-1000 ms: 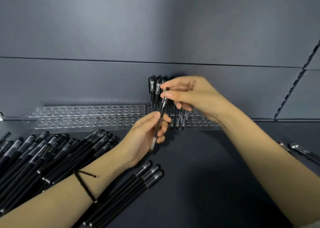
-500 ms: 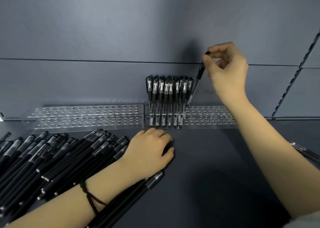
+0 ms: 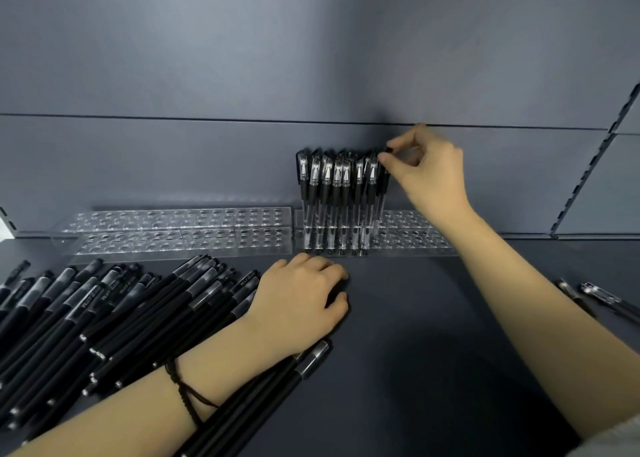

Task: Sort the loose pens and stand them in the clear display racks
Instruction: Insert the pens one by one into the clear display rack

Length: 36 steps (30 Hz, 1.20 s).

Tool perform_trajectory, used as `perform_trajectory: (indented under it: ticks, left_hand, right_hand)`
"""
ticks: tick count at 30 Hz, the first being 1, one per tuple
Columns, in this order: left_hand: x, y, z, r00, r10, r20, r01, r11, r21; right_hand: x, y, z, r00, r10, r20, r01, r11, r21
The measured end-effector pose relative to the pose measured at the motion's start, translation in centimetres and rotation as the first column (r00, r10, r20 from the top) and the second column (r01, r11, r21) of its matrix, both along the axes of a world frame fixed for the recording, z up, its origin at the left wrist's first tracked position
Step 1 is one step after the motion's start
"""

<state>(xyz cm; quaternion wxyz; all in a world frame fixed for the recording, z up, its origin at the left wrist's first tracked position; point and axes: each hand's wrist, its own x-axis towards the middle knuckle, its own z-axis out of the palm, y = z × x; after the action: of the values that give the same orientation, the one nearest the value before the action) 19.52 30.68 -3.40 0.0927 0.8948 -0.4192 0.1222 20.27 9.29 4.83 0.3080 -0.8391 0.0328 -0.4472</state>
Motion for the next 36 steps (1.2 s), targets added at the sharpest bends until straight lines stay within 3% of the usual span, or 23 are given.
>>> perform_trajectory:
  ticks: [14, 17, 19, 22, 25, 28, 31, 36]
  left_hand:
    - [0.3, -0.4, -0.2, 0.999, 0.000, 0.051, 0.000, 1.000, 0.012]
    - [0.3, -0.7, 0.2, 0.997, -0.009, 0.074, 0.007, 1.000, 0.021]
    - [-0.1, -1.0, 0.4, 0.992, -0.027, 0.119, 0.018, 0.997, 0.073]
    - [-0.8, -1.3, 1.0, 0.973, -0.054, 0.224, 0.016, 0.986, 0.168]
    - [-1.3, -1.5, 2.0, 0.951, -0.100, 0.291, 0.034, 0.974, 0.223]
    - [-2.5, -2.7, 3.4, 0.965, -0.132, 0.225, 0.093, 0.979, 0.179]
    - [-4.9, -5.8, 3.9, 0.936, -0.202, 0.288, 0.159, 0.973, 0.165]
    - [-9.7, -12.8, 2.6, 0.972, -0.147, 0.186, 0.125, 0.984, 0.127]
  right_hand:
    - [-3.0, 1.2, -1.1, 0.993, -0.074, 0.088, 0.082, 0.992, -0.095]
    - [-5.3, 0.6, -2.0, 0.979, -0.077, -0.187, 0.030, 0.970, -0.242]
    - [-7.3, 0.2, -3.1, 0.889, -0.144, -0.435, -0.049, 0.914, -0.402]
    - [-10.2, -0.2, -4.7, 0.752, -0.244, -0.612, -0.150, 0.841, -0.520]
    - [-12.4, -1.0, -5.4, 0.730, -0.253, -0.635, -0.157, 0.842, -0.515]
    - [-14.3, -3.2, -5.2, 0.743, -0.263, -0.616, -0.125, 0.849, -0.513]
    - [-16.6, -6.2, -5.0, 0.754, -0.256, -0.605, -0.110, 0.858, -0.501]
    - [-20.6, -13.1, -5.7, 0.765, -0.249, -0.594, -0.135, 0.840, -0.526]
